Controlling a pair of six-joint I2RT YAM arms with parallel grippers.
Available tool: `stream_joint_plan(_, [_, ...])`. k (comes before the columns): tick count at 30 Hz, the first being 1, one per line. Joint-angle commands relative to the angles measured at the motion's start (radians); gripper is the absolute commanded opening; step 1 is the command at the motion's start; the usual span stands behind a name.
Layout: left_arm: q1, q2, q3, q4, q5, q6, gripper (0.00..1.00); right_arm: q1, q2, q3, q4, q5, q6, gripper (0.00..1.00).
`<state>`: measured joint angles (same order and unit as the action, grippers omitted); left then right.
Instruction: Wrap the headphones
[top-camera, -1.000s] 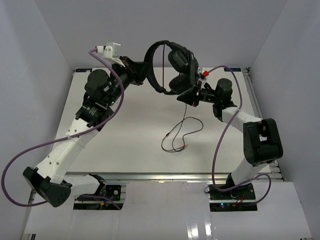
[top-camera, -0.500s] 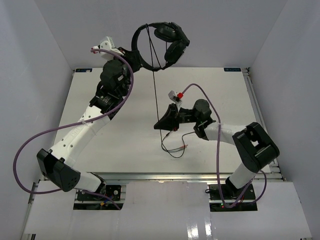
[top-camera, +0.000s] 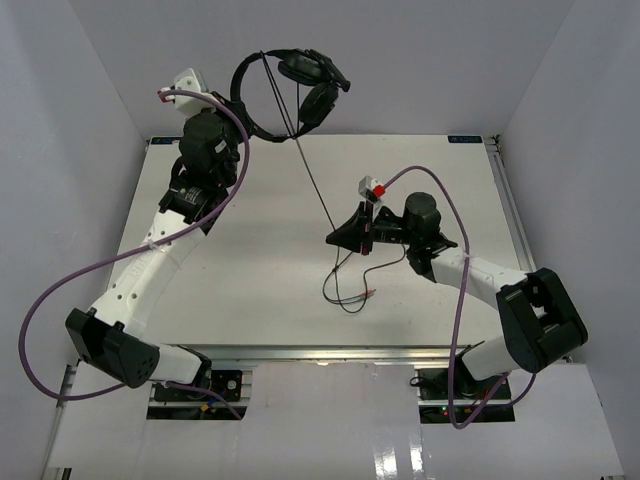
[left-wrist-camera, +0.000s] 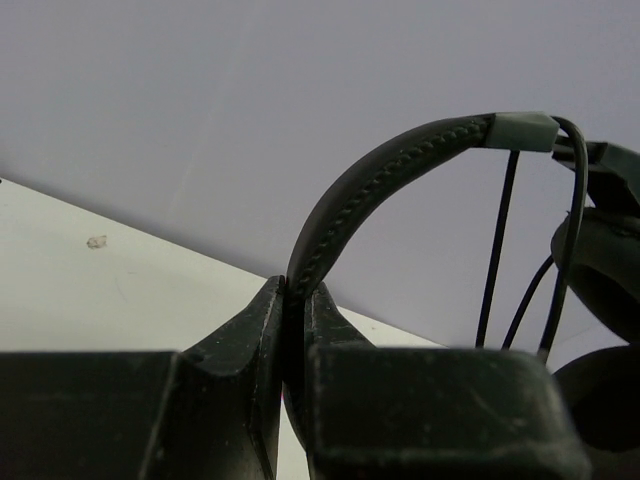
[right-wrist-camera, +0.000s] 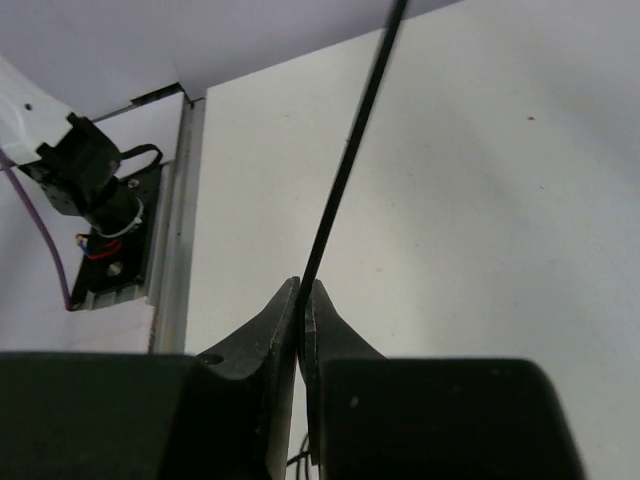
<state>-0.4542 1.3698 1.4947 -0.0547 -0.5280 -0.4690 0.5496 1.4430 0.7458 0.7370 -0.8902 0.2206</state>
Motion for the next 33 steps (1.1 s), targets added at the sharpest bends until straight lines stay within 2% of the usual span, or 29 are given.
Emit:
stream_joint_plan(1, [0.034, -0.092, 0.082, 0.085, -0.017, -0.04, 0.0, -0.039, -0.047, -0.024, -0.138, -0.004, -0.102, 0.08])
stream_joint_plan(5, [0.04, -0.093, 0.075, 0.078, -0.018, -0.056, 0.0, -0.035, -0.078, -0.037, -0.17, -0.022, -0.148, 0.08])
stream_joint_plan(9, [0.056, -0.058, 0.076, 0.077, -0.05, -0.055, 0.0, 0.008, -0.11, -0.016, -0.273, -0.049, -0.237, 0.08])
stream_joint_plan(12, [0.076, -0.014, 0.086, 0.053, -0.031, -0.12, 0.0, 0.053, -0.115, 0.017, -0.348, -0.036, -0.304, 0.08])
stream_joint_plan(15, [0.084, 0.018, 0.101, -0.003, 0.014, -0.248, 0.0, 0.09, -0.089, 0.056, -0.396, -0.007, -0.332, 0.08])
stream_joint_plan(24, [0.085, 0.051, 0.102, -0.034, 0.066, -0.363, 0.0, 0.129, -0.052, 0.092, -0.438, 0.05, -0.372, 0.08])
stream_joint_plan(27, [0.085, 0.055, 0.096, -0.032, 0.051, -0.342, 0.0, 0.133, -0.055, 0.109, -0.464, 0.053, -0.387, 0.08])
stream_joint_plan(33, [0.085, 0.081, 0.03, 0.031, -0.056, -0.14, 0.0, 0.133, -0.109, 0.195, -0.642, 0.117, -0.539, 0.08])
